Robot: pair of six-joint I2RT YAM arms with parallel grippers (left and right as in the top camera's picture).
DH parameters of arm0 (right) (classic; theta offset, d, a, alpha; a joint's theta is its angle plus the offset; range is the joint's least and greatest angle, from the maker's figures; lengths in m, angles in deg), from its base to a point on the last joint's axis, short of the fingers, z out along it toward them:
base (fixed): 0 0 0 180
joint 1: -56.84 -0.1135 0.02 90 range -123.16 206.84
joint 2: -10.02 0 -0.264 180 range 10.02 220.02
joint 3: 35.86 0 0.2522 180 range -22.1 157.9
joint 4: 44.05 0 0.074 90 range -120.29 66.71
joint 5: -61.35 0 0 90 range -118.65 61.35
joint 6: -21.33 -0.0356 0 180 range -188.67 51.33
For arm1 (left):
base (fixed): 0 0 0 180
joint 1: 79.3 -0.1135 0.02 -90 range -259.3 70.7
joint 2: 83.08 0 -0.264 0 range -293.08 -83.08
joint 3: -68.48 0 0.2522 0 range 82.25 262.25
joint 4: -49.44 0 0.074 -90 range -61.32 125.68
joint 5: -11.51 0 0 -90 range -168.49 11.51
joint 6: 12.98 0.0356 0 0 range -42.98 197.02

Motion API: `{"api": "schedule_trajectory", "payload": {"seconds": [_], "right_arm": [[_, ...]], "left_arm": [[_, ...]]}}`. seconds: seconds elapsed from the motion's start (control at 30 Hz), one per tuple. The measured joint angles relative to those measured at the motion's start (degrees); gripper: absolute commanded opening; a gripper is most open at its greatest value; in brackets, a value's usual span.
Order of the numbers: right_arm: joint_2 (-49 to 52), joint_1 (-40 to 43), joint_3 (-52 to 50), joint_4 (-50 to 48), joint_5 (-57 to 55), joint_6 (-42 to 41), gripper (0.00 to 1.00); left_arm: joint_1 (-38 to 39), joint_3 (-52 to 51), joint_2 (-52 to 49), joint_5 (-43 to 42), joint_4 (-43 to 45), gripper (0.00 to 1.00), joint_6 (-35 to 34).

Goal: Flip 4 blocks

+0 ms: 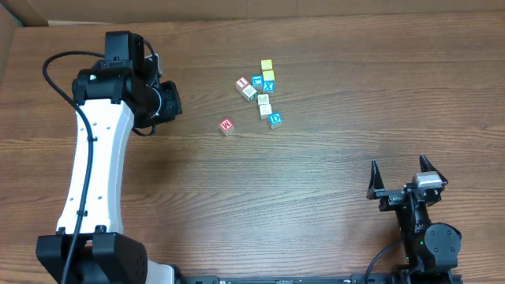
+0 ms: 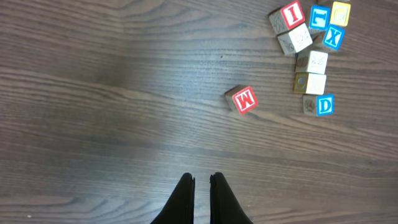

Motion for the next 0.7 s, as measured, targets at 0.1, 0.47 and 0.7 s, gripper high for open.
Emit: {"api": "schedule_trajectory", "payload": {"seconds": [0.1,0.47,0.7], "right_arm": [[0.0,0.0,0.0,-0.5,0.0,0.0,1.0],[0.0,0.0,0.0,-1.4,9.7,0.0,1.0],[0.0,0.0,0.1,-0.7,15.0,-5.8,1.0]], "left_arm": [[0.0,0.0,0.0,0.0,0.0,0.04,0.0],[0.0,0.0,0.0,0.0,-1.1,0.04,0.0],[0.0,0.0,0.0,0.0,-1.7,0.2,0.1]]}}
